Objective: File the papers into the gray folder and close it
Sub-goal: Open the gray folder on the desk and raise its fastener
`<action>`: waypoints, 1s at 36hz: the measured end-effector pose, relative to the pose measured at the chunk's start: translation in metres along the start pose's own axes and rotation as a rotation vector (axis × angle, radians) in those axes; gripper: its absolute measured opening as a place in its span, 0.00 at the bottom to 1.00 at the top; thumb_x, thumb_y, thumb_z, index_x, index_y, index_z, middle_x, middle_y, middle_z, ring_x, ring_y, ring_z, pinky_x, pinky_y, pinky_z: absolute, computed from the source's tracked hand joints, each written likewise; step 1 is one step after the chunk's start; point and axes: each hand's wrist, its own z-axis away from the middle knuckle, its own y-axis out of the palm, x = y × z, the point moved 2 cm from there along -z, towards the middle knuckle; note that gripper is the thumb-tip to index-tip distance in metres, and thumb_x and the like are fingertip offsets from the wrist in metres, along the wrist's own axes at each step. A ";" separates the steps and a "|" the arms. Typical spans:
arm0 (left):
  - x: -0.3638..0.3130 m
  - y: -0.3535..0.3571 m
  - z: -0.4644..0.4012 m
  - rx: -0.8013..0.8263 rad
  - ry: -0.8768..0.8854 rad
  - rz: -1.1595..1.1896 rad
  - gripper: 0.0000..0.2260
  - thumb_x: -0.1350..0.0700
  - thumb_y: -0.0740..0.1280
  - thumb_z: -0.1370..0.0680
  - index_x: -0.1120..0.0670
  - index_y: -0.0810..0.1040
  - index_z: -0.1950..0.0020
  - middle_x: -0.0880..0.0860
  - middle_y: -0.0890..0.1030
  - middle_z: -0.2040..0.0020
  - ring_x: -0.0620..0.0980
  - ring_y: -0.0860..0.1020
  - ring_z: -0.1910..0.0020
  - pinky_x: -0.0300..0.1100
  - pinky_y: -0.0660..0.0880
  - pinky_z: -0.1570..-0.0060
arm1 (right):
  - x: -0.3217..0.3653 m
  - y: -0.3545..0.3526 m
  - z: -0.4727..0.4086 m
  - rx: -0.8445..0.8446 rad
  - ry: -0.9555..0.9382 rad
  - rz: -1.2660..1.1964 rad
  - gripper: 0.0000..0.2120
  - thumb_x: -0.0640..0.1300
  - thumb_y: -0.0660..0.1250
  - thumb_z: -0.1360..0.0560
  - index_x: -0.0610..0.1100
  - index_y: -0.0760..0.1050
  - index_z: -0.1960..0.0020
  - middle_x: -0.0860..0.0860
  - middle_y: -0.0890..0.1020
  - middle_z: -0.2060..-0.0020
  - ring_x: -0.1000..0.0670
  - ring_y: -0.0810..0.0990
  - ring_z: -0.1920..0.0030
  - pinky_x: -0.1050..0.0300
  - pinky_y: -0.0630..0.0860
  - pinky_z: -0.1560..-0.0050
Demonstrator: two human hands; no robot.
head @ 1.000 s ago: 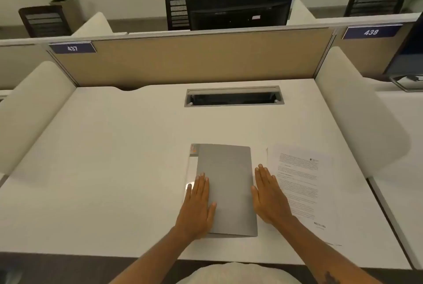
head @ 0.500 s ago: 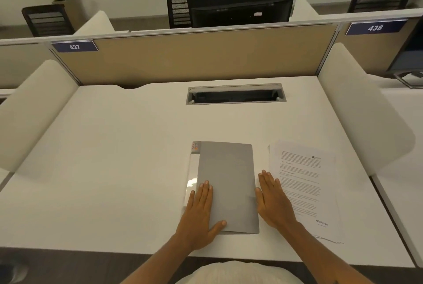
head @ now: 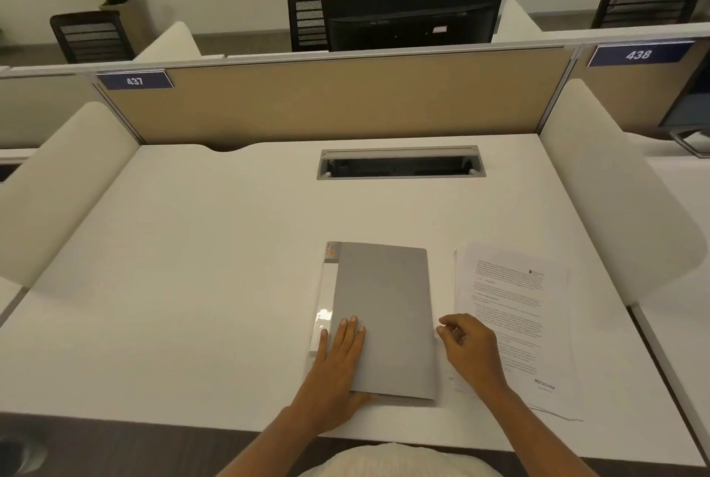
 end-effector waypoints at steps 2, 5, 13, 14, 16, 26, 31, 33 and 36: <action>-0.001 -0.002 0.002 -0.024 0.000 0.037 0.47 0.27 0.54 0.20 0.47 0.28 0.18 0.45 0.29 0.17 0.48 0.29 0.17 0.55 0.30 0.20 | -0.003 0.002 0.002 0.033 0.027 0.004 0.10 0.35 0.77 0.27 0.42 0.84 0.47 0.54 0.83 0.60 0.57 0.82 0.59 0.74 0.76 0.55; -0.002 -0.006 0.007 -0.063 -0.003 0.112 0.45 0.27 0.53 0.20 0.48 0.31 0.17 0.45 0.31 0.16 0.48 0.31 0.16 0.54 0.31 0.20 | -0.005 0.004 0.004 0.081 0.040 0.016 0.12 0.33 0.76 0.27 0.41 0.84 0.44 0.52 0.84 0.57 0.56 0.82 0.56 0.71 0.77 0.53; -0.004 -0.012 0.022 -0.197 -0.031 0.411 0.40 0.37 0.58 0.16 0.46 0.36 0.15 0.44 0.37 0.14 0.48 0.37 0.15 0.49 0.34 0.19 | 0.005 0.011 0.005 0.257 0.001 0.138 0.18 0.48 0.76 0.25 0.48 0.81 0.36 0.53 0.78 0.48 0.54 0.80 0.54 0.74 0.68 0.60; -0.003 -0.012 0.024 -0.211 -0.040 0.448 0.39 0.40 0.59 0.15 0.46 0.36 0.15 0.43 0.38 0.14 0.48 0.38 0.14 0.50 0.34 0.19 | 0.007 0.013 0.006 0.272 -0.001 0.170 0.18 0.49 0.75 0.25 0.48 0.81 0.36 0.52 0.78 0.47 0.53 0.79 0.52 0.73 0.69 0.58; -0.002 -0.010 0.028 -0.231 -0.065 0.526 0.39 0.45 0.61 0.15 0.44 0.36 0.15 0.42 0.38 0.14 0.47 0.39 0.14 0.51 0.36 0.19 | 0.009 0.016 0.006 0.283 0.006 0.245 0.19 0.53 0.75 0.25 0.50 0.81 0.35 0.52 0.78 0.43 0.53 0.78 0.48 0.69 0.72 0.53; 0.006 -0.031 0.053 -0.362 -0.206 0.908 0.32 0.41 0.56 0.15 0.42 0.45 0.14 0.38 0.51 0.14 0.40 0.54 0.16 0.41 0.50 0.18 | 0.026 0.021 0.006 0.298 0.083 0.350 0.18 0.50 0.74 0.23 0.50 0.79 0.35 0.53 0.76 0.42 0.57 0.73 0.52 0.73 0.67 0.56; 0.020 -0.018 0.071 -0.471 -0.488 1.076 0.22 0.45 0.55 0.16 0.57 0.74 0.29 0.49 0.82 0.37 0.61 0.78 0.33 0.47 0.80 0.34 | 0.029 0.025 0.006 0.298 0.084 0.434 0.17 0.45 0.74 0.23 0.47 0.79 0.35 0.52 0.76 0.46 0.55 0.74 0.51 0.68 0.69 0.60; 0.022 -0.015 0.075 -0.558 -0.621 1.112 0.17 0.43 0.56 0.20 0.54 0.77 0.48 0.51 0.82 0.56 0.60 0.80 0.51 0.44 0.80 0.54 | 0.032 0.027 0.006 0.296 0.087 0.461 0.17 0.44 0.73 0.23 0.47 0.79 0.35 0.52 0.76 0.46 0.54 0.75 0.51 0.67 0.70 0.60; 0.023 -0.020 0.079 -0.684 -0.706 1.132 0.10 0.53 0.56 0.14 0.49 0.75 0.52 0.52 0.78 0.59 0.57 0.76 0.57 0.31 0.78 0.61 | 0.037 0.028 0.006 0.304 0.092 0.490 0.16 0.43 0.72 0.22 0.45 0.79 0.34 0.50 0.76 0.46 0.52 0.76 0.50 0.62 0.76 0.60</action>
